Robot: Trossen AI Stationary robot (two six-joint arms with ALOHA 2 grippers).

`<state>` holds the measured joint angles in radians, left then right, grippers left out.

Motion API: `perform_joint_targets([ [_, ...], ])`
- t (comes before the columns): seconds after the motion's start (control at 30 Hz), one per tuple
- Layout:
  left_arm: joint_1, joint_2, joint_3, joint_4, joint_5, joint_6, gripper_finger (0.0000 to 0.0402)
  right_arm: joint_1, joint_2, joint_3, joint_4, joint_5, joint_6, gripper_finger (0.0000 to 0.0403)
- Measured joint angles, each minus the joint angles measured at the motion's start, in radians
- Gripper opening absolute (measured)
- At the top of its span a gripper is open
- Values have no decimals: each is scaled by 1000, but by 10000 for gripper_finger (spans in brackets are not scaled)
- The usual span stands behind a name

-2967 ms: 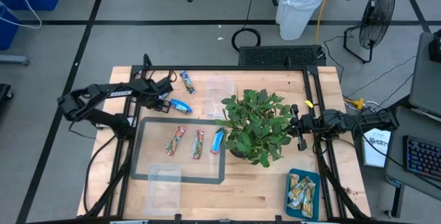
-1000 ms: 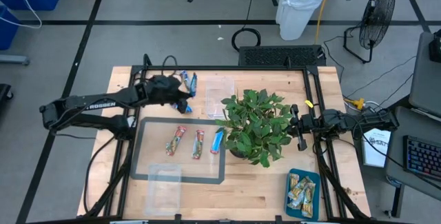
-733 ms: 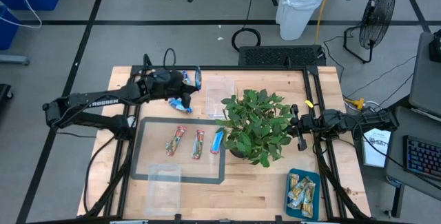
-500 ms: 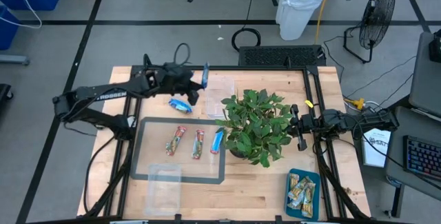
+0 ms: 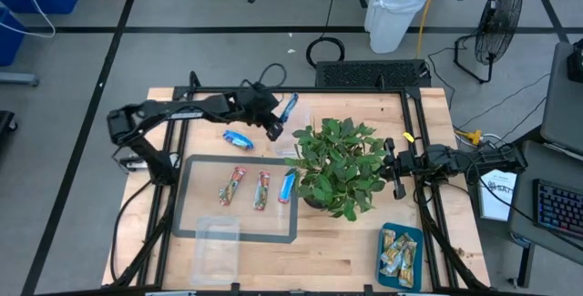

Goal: Pick and place Granola Bars by type
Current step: Put the middle left blue granola bar into the top transparent bin

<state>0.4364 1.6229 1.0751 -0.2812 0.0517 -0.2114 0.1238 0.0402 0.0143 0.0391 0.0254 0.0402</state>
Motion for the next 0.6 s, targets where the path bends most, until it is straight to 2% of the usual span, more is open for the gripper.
perform_joint_targets([
  [0.27,21,132,19,-8,83,0,0,0,0,0,0,0,0,0],
  [0.6,22,141,19,-11,82,-29,3,0,0,0,0,0,0,0],
])
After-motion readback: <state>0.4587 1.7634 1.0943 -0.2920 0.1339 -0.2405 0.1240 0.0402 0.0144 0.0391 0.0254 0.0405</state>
